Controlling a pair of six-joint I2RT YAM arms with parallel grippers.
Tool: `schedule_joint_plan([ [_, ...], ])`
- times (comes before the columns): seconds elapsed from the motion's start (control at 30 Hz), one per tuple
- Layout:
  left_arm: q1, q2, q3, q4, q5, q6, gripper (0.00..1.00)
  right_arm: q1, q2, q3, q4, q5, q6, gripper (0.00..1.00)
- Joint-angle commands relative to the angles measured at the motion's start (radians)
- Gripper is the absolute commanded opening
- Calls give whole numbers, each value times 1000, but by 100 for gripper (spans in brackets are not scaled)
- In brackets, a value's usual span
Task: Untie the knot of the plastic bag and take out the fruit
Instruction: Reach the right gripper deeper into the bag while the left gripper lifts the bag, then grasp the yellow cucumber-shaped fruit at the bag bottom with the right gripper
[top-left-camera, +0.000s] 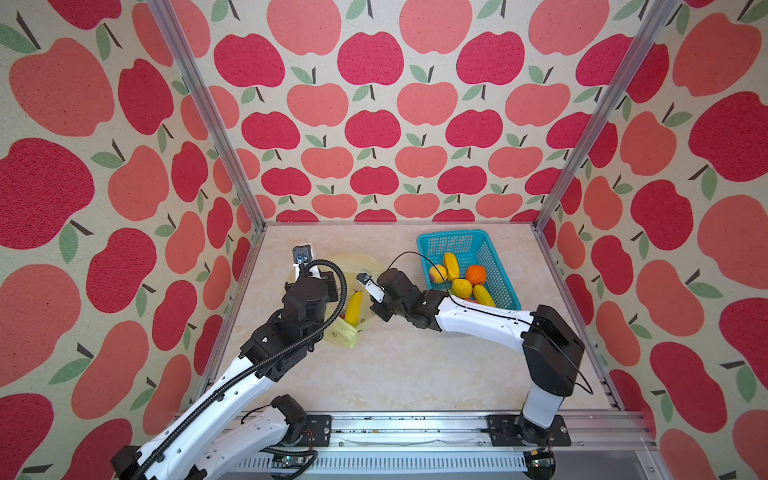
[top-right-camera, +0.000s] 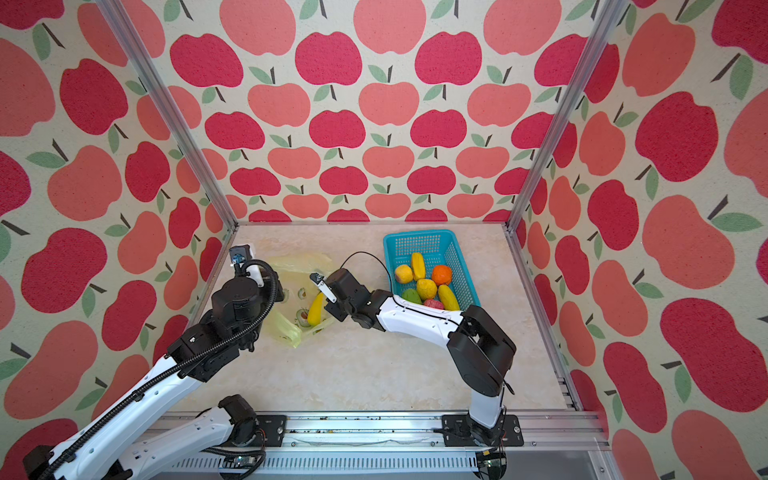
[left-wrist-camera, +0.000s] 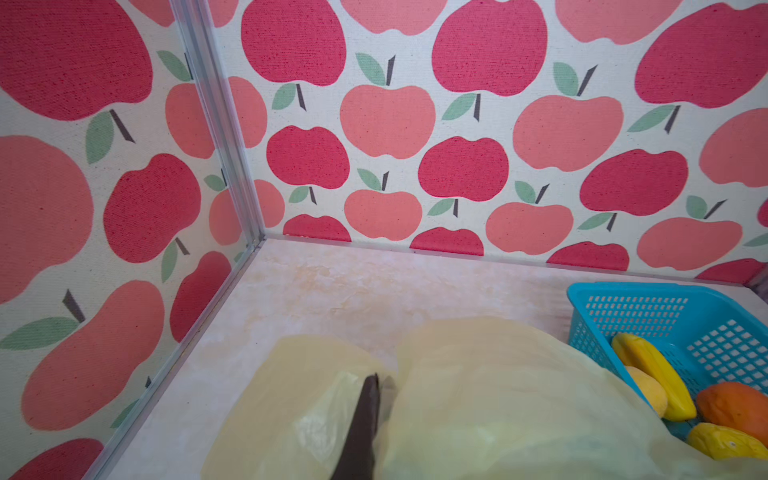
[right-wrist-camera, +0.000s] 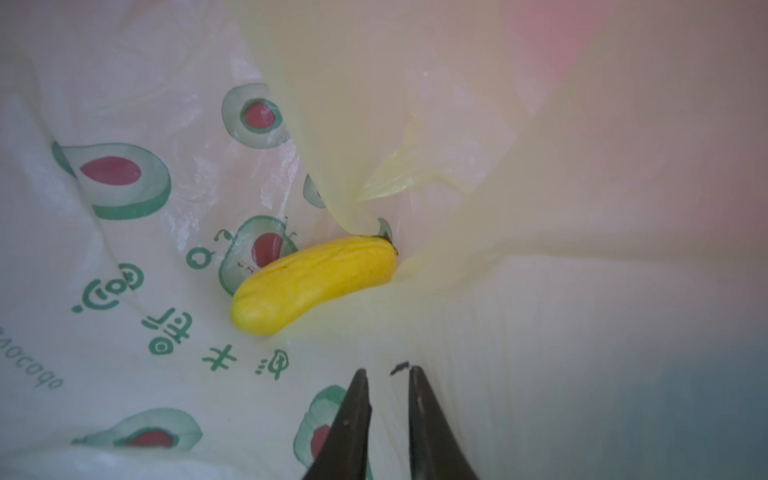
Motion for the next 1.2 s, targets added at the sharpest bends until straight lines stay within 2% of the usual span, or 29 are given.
schedule_joint_plan([
  [0.0, -82, 36, -122, 51, -18, 7, 0, 11, -14, -47, 32, 12, 46, 24],
  [0.17, -113, 66, -351, 156, -42, -147, 0, 41, -31, -147, 129, -1, 62, 44],
  [0.37, -113, -45, -398, 167, -2, -161, 0, 110, -28, -180, 226, -73, 80, 47],
  [0.47, -92, -104, -375, 80, 32, -192, 0, 165, -3, -148, 236, -64, 65, 48],
  [0.57, -51, -144, -351, 4, 87, -228, 0, 178, 50, -94, 231, -85, 91, 51],
  [0.7, 34, -180, -377, 0, 224, -275, 0, 178, 127, 0, 203, -30, 181, 64],
  [0.83, 111, -188, -399, 33, 351, -303, 0, 165, 213, 101, 163, 11, 322, 76],
  [0.93, 128, -185, -394, 35, 386, -305, 0, 152, 289, 166, 163, 20, 411, 81],
  [1.0, 132, -186, -389, 30, 394, -302, 0, 102, 340, 200, 165, 21, 470, 84],
  [1.17, 156, -183, -386, 32, 437, -300, 0, 85, 436, 287, 182, 74, 484, 87],
])
